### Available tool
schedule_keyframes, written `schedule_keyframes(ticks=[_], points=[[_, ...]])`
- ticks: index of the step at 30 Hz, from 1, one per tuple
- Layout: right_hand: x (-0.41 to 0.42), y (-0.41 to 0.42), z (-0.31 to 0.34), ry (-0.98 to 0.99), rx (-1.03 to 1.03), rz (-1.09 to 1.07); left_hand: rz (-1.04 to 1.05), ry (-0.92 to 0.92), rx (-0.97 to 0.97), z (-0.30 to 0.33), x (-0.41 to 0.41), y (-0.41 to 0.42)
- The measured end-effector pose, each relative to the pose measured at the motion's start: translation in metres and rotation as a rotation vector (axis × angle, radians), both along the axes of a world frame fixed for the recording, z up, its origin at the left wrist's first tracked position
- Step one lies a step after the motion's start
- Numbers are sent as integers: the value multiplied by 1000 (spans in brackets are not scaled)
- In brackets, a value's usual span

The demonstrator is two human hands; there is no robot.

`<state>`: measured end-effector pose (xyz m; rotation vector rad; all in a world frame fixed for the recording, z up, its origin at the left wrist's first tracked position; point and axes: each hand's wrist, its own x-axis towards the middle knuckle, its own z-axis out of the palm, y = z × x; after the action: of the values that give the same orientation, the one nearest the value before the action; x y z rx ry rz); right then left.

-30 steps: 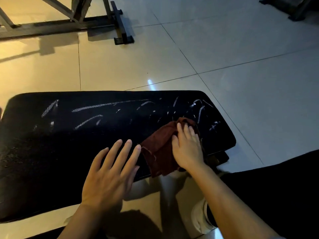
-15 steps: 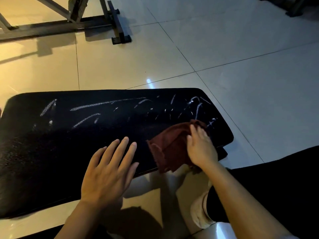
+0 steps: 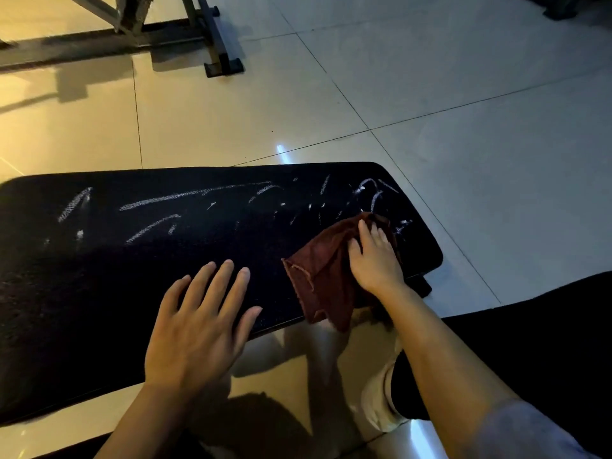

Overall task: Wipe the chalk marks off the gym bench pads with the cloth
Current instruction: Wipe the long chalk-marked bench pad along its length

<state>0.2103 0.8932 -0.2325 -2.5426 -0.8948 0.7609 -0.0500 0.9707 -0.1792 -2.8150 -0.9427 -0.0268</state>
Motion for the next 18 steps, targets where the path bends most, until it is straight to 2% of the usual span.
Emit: schedule_keyframes(ticks=[3,8,12,18], points=[[-19,-6,7,31,53,-29,-1,12,-7,1,0,-1],[-79,-18,18,32,160,87,-9,-37,7,-1,2,-1],[-51,-13,7,19,141,71,-56,-77,32,-4,20,-5],[27,-7,-11,20,37,-73,-25,1,-36,-13,45,-5]])
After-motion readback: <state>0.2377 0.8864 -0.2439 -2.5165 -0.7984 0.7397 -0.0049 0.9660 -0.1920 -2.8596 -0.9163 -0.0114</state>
